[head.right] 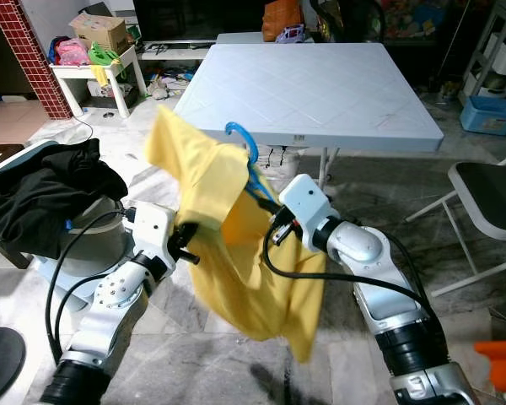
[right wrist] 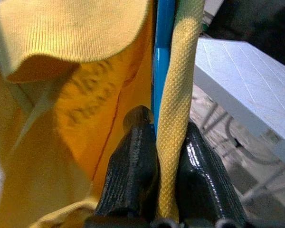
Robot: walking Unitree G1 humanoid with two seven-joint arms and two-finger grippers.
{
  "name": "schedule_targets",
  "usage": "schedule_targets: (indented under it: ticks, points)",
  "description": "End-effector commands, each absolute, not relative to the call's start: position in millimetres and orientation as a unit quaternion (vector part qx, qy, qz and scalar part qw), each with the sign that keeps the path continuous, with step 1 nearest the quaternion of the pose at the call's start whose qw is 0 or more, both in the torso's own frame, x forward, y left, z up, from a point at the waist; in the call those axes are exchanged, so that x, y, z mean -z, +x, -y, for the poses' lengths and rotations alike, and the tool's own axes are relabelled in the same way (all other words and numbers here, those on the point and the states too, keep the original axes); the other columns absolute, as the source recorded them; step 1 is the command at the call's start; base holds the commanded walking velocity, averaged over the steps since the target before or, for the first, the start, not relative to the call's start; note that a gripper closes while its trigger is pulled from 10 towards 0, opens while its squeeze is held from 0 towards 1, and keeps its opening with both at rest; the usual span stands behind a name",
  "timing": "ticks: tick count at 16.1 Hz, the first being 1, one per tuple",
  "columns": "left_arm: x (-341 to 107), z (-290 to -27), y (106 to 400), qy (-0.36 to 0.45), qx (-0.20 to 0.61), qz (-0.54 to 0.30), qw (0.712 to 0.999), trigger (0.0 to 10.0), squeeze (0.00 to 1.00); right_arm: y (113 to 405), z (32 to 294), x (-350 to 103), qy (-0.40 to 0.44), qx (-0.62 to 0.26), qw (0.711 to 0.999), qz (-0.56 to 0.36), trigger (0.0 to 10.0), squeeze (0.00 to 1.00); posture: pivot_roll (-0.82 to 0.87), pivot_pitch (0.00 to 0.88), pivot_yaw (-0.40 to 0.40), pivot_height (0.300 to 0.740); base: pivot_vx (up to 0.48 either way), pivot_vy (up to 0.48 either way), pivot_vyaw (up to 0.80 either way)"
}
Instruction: Hang hanger
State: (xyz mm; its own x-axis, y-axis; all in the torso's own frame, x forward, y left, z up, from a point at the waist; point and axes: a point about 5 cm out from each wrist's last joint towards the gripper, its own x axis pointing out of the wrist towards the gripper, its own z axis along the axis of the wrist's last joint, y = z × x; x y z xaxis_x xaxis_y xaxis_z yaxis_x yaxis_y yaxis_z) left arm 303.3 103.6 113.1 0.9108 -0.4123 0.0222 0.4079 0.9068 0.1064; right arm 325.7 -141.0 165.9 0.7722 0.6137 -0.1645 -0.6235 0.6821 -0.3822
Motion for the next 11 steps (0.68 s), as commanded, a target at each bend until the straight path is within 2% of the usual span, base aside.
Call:
schedule_targets:
  ticks: [1, 6, 8, 9, 10, 11]
  points:
    - [-118, -102, 301, 0.072, 0.212, 0.042, 0.974, 10.0, 1.0, 328, 136, -187, -0.216, -0.331, 0.918, 0.022, 10.0, 0.0, -0.02, 0.0, 0.028, 0.74, 0.0, 0.0, 0.0]
    - [-118, -88, 287, 0.113, 0.249, 0.061, 0.96, 10.0, 1.0, 328, 130, -180, -0.225, -0.331, 0.916, -0.004, 10.0, 0.0, -0.02, 0.0, 0.022, 0.74, 0.0, 0.0, 0.0]
    - [-116, -95, 290, 0.152, 0.22, 0.067, 0.961, 10.0, 1.0, 321, 126, -177, -0.225, -0.365, 0.903, -0.017, 10.0, 0.0, -0.01, 0.0, 0.018, 0.74, 0.0, 0.0, 0.0]
    - [-114, -105, 297, 0.18, 0.184, 0.061, 0.964, 10.0, 0.93, 316, 125, -177, -0.221, -0.389, 0.894, -0.022, 10.0, 0.0, -0.01, 0.0, 0.018, 0.74, 0.0, 0.0, 0.0]
    - [-113, -110, 301, 0.189, 0.166, 0.058, 0.966, 10.0, 0.79, 313, 125, -178, -0.217, -0.401, 0.89, -0.022, 10.0, 0.0, -0.01, 0.0, 0.019, 0.74, 0.0, 0.0, 0.0]
    - [-115, -114, 306, 0.201, 0.15, 0.063, 0.966, 10.0, 0.19, 311, 125, -182, -0.207, -0.414, 0.886, -0.022, 10.0, 0.0, -0.02, 0.0, 0.021, 0.74, 0.0, 0.0, 0.0]
